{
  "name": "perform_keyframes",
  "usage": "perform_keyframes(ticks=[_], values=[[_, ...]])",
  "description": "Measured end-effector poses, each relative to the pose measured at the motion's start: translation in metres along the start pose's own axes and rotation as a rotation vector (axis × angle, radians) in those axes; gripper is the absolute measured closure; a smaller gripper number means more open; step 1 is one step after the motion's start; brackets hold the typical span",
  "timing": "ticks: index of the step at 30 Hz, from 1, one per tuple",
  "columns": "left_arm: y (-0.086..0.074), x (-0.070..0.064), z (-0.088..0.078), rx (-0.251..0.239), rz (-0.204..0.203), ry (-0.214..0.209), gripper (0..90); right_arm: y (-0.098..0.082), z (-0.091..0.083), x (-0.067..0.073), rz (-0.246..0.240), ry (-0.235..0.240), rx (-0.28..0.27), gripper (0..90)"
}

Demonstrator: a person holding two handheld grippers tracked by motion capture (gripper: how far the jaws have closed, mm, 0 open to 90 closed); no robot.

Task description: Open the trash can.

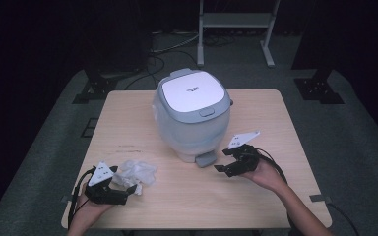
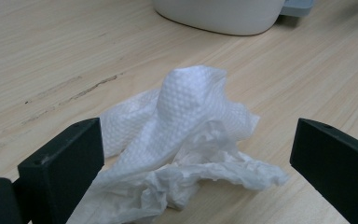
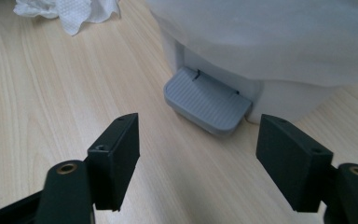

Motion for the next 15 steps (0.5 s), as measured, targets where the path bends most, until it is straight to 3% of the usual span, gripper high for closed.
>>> perform_keyframes(ticks=[15], values=[[-0.002,0.003,-0.001,0.006,-0.007,0.01,2.0,0.013,0.016,-0.003,-0.012,0.025,0.0,48.0]])
Point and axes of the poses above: each handheld gripper's, and its own axes: z roughly forward along the jaws, y roughly out of its top, x roughly to its left, the point moved 2 cm from there along z, roughly forward along the jaws, and after that the axes turned 1 degree about y, right-handed, at the moved point
